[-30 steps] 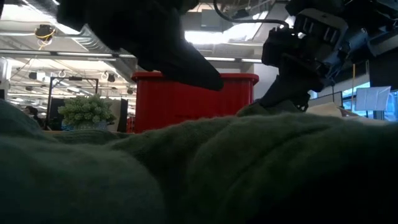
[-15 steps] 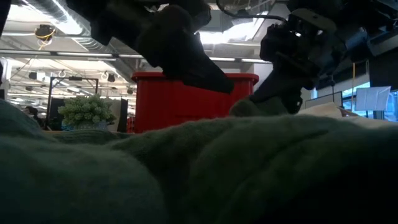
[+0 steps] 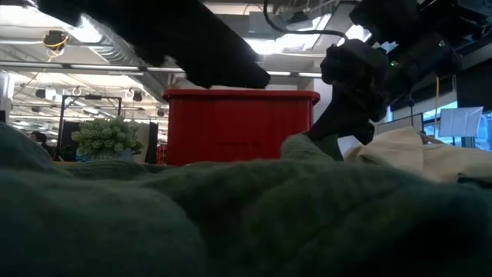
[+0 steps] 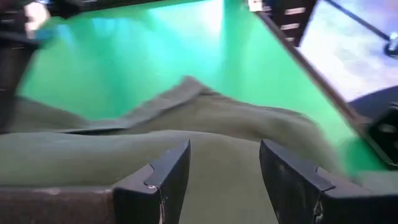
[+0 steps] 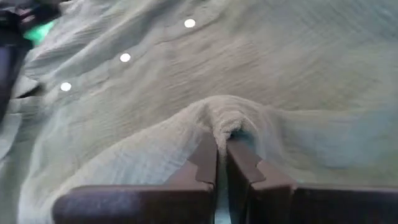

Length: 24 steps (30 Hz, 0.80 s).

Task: Fold Laundry from Bin
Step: Fold the dark green polo

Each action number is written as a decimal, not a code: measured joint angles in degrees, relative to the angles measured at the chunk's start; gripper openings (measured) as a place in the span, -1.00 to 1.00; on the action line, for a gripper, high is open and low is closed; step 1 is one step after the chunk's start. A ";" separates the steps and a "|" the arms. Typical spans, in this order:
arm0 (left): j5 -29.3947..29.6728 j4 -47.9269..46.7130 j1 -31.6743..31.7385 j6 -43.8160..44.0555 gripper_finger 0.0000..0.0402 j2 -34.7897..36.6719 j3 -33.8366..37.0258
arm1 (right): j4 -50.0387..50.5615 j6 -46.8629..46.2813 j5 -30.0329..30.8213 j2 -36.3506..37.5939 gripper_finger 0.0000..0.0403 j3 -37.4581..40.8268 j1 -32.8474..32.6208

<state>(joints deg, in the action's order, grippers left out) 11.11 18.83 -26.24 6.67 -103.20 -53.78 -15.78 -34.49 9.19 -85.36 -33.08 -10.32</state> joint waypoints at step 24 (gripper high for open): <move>1.91 -32.56 -9.68 20.83 -0.07 0.07 -0.03 | 9.53 -0.16 -5.05 -0.02 -0.90 0.00 -0.14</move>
<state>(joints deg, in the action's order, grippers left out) 13.02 -13.73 -35.92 27.50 -103.13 -53.81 -6.25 -34.65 4.15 -85.38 -33.08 -10.46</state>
